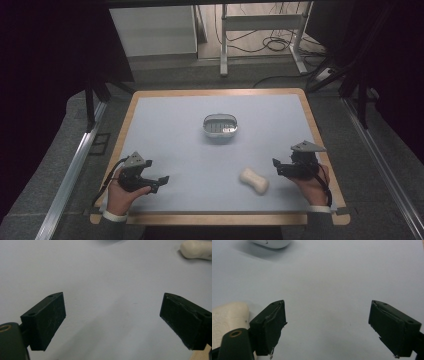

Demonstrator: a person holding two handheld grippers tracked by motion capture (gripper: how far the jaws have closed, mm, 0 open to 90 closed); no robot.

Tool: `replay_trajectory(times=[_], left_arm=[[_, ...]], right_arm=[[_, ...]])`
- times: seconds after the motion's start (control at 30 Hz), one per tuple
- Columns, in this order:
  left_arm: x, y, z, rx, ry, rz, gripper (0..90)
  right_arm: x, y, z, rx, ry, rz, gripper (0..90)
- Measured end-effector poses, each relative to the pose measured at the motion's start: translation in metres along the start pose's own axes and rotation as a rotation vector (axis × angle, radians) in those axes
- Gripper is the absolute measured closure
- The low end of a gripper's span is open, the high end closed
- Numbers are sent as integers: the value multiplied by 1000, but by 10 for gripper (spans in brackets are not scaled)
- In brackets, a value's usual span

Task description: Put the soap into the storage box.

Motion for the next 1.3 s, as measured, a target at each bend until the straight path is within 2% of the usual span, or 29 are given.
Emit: replay_trajectory(times=[0.1,0.23,0.4,0.5,0.73,0.97,1.1,1.3], left_arm=[[0,1,0,-1,4,4,70],[0,4,0,-9,14,10,70],[-2,0,-1,2,10,8,70],[-3,-1,-2,6,8,1,70],[-3,1,-2,1,10,-6,71],[-3,0,-2,4,10,-1,70],[-3,0,-2,5,10,-2,70],[-3,1,-2,5,11,-5,70]], right_arm=[[0,-2,1,14,13,10,147],[-7,0,1,11,-6,25,152],[-11,3,0,24,-11,39,159],[-10,6,6,48,7,49,169],[-8,9,25,46,44,82,173],[-5,5,34,65,78,101,178],[1,5,46,72,111,132,189],[7,3,55,88,133,162,202]])
Point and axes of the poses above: each handheld gripper's, and its own axes: y roughly backward along the jaws, z roughly out of its top, x roughly to its left, the point moved 1 cm from there along -y, roughly forward along the jaws, and after that the axes turned 14 degrees about y, right-handed, at the moved point
